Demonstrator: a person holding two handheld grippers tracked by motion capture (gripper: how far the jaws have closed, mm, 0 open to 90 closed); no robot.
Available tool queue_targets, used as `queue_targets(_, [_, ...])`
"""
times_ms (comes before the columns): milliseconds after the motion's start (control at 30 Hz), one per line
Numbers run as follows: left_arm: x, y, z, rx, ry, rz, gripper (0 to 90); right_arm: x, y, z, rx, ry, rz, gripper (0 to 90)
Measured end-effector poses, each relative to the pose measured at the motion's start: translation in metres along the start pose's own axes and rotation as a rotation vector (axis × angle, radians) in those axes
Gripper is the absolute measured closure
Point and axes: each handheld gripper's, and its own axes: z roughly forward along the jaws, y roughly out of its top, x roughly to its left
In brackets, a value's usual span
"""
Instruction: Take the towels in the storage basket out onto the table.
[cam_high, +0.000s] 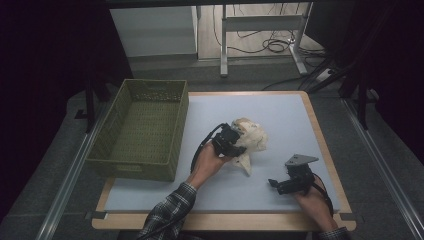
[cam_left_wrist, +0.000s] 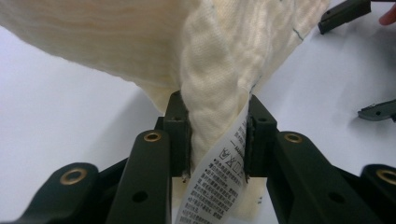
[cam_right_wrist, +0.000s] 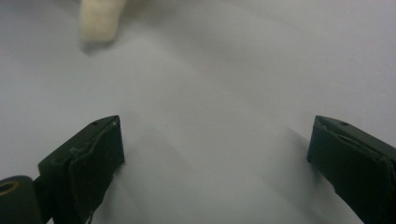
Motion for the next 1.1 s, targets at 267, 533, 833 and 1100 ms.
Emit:
queue_targets(267, [-0.003,-0.013,0.026,0.029,-0.064,-0.028,48.2,0.0,0.0,0.0,0.001,0.0,0.003,3.6])
queue_targets(533, [-0.004,-0.016,0.012,-0.022,-0.052,-0.02,21.4,0.0,0.0,0.0,0.0,0.0,0.003,3.5])
queue_targets(833, [-0.004,-0.027,-0.009,-0.05,-0.018,0.004,30.8,0.0,0.0,0.0,0.002,0.0,0.003,3.4])
queue_targets(1100, [-0.014,-0.026,-0.003,-0.063,-0.027,0.042,35.6,0.0,0.0,0.0,0.002,0.0,0.003,3.4])
